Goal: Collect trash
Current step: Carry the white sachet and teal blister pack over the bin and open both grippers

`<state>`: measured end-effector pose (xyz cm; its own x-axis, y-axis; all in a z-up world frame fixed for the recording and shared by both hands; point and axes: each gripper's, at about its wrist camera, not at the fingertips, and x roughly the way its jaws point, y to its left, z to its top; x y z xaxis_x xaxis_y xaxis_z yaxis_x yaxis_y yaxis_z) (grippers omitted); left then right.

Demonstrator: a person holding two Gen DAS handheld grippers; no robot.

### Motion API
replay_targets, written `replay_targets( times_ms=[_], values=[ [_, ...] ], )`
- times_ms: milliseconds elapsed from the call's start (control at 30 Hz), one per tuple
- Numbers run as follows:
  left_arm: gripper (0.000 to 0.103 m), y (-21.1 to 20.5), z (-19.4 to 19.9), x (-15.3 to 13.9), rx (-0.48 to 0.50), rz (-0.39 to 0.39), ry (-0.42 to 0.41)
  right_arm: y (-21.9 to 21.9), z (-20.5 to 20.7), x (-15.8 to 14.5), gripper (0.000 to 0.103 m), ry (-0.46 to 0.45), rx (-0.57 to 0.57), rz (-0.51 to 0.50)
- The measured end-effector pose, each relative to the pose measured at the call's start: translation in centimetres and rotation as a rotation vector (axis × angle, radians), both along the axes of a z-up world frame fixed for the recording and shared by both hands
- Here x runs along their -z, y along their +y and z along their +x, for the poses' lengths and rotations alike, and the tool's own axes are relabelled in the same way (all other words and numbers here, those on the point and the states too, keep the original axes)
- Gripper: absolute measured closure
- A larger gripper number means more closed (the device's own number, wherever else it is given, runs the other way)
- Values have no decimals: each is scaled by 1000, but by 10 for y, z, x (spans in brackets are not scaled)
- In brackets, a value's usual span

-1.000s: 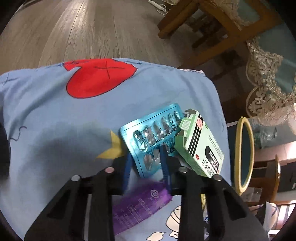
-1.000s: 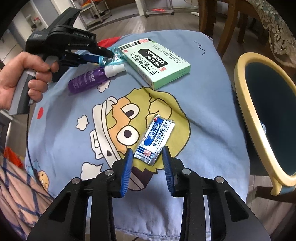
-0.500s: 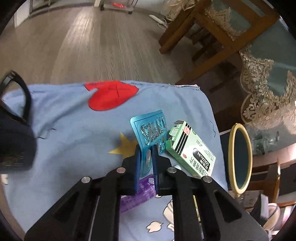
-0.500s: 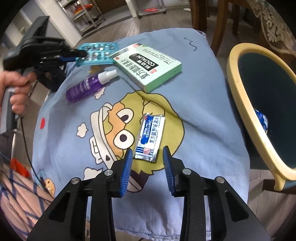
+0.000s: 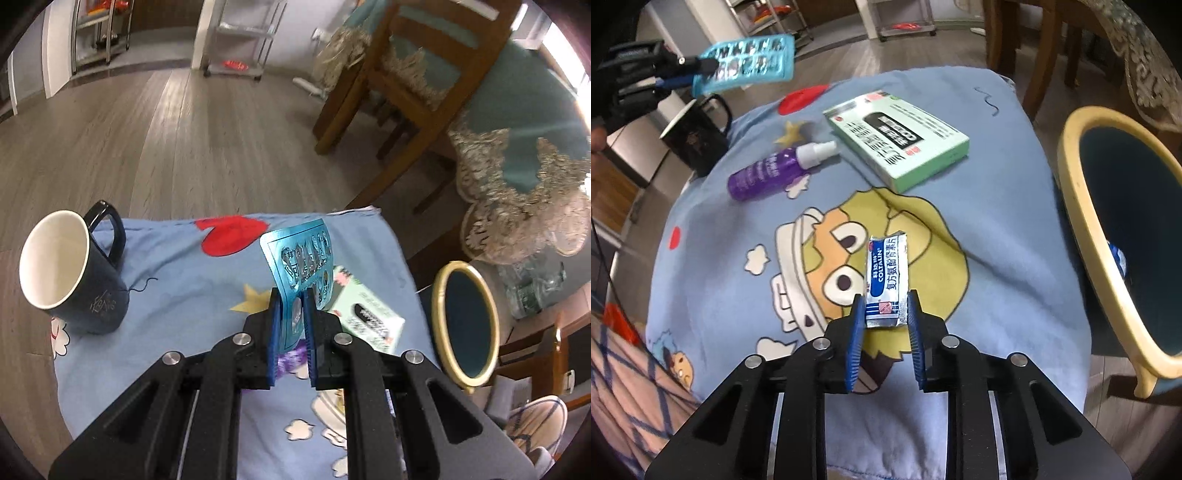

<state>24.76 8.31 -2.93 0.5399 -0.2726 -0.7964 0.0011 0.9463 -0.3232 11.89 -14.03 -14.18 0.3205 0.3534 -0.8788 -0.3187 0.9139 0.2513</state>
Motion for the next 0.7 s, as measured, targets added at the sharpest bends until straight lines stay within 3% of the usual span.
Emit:
replay_targets(
  times_ms=[333,700],
  values=[
    [92,-24,-15,-28,5,-42,-80,-17,-7,-30,80,-71,9,46],
    [92,-30,-17,-39,-1,-71,-125,-73,-9,-85,80,-191,121,87]
  ],
)
